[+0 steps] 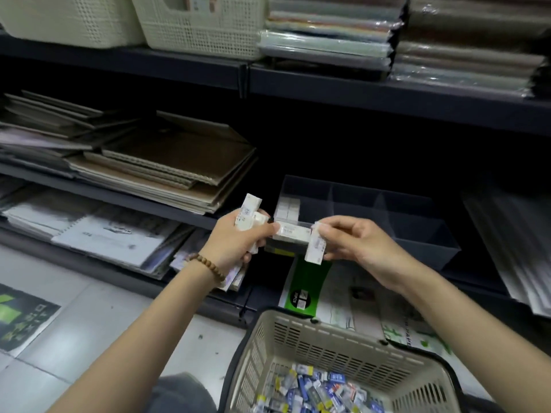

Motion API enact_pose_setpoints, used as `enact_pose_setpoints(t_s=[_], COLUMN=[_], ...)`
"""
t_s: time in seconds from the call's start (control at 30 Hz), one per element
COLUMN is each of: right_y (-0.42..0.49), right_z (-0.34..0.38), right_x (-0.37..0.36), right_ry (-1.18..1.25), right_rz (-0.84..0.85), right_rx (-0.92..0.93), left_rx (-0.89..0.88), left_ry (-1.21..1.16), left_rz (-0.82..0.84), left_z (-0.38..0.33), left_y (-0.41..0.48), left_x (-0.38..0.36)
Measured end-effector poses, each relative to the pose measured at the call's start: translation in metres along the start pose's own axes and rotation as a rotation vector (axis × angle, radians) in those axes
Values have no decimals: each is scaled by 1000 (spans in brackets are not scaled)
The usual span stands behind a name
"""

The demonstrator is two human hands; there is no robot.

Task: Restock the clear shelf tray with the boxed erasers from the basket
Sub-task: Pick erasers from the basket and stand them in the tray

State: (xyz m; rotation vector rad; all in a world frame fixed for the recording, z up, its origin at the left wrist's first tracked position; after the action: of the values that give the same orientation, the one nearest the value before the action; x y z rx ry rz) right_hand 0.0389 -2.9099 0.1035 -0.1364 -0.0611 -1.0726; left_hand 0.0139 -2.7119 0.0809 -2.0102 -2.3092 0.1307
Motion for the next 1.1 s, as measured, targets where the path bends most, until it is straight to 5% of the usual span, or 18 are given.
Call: enact_pose_setpoints(t_s=[0.17, 0.43, 0.67, 0.87, 1.1], right_y=[11, 19, 24, 26, 27], right_z=[16, -11, -15, -17, -11], right_x=[-8, -16, -20, -11, -1], right_ry=[-360, -30, -56, 117, 28], right_rz=[152, 109, -20, -179, -70], right_rx=[41, -73, 9, 48, 52], left_rx=[7, 175, 214, 41, -109], left_ry=[196, -190, -371, -54, 73], left_rz=[236, 153, 125, 128, 126], left_z=[-11, 18, 22, 14, 8], left_y=[14, 16, 15, 11, 16], left_x=[-18, -33, -37, -36, -34])
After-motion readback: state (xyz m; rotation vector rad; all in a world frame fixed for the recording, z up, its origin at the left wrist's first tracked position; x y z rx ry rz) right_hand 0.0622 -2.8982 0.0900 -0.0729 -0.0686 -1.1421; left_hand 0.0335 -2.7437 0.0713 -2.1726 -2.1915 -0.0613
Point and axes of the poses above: each hand's wrist, its own y-axis towards the middle knuckle, its own x-axis out of the back of the hand, z = x × y, the point moved 6 cm from there along y, towards the middle knuckle
